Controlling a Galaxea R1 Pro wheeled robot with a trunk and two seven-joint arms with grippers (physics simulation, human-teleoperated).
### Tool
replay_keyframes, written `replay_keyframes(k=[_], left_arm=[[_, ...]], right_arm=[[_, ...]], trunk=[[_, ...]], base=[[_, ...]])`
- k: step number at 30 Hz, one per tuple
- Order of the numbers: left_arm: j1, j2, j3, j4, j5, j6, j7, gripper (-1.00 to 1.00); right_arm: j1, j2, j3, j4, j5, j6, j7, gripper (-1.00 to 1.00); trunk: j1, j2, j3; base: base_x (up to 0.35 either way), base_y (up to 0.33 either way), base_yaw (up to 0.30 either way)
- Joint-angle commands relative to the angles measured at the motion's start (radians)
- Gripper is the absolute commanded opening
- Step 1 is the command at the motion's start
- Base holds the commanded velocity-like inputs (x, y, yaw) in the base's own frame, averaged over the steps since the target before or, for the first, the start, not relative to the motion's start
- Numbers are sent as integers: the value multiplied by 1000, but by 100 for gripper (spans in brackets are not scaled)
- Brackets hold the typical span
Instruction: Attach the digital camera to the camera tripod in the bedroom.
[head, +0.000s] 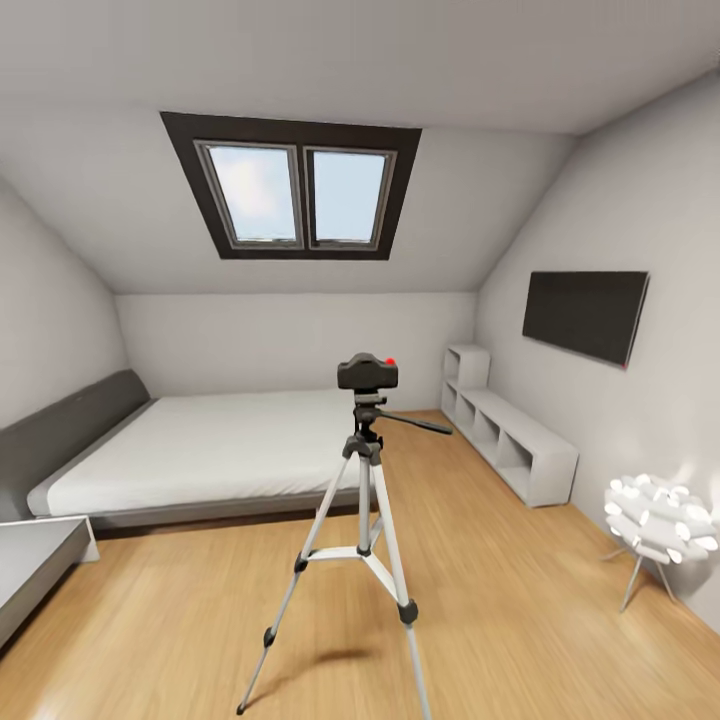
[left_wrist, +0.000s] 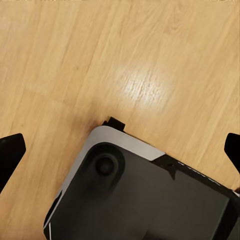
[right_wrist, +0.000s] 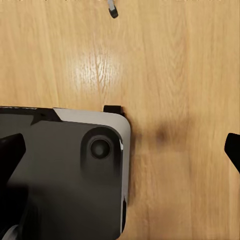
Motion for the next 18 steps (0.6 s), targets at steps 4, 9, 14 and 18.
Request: replay_keyframes(k=[4,9,14,18], left_arm=[[0,0,-8,-1,8,-1,5,100],[0,0,-9,-1,7,-1,5,100],[0,0,-9,-1,6,-1,5,100],[0,0,-10,-1,6,-1,5,100]], right_arm=[[-1,0,-6,3,8,-6,2,100],[-1,0,-5,3,10,-5,2,100],[-1,-2,-4,2,15,-7,2,100],[-1,-2,-3,2,17,-8,2,100]], trunk=[[0,-1,3],[0,-1,5],[0,-1,5],[0,-1,5]], base=[[0,0,0],[0,0,0],[0,0,0],[0,0,0]])
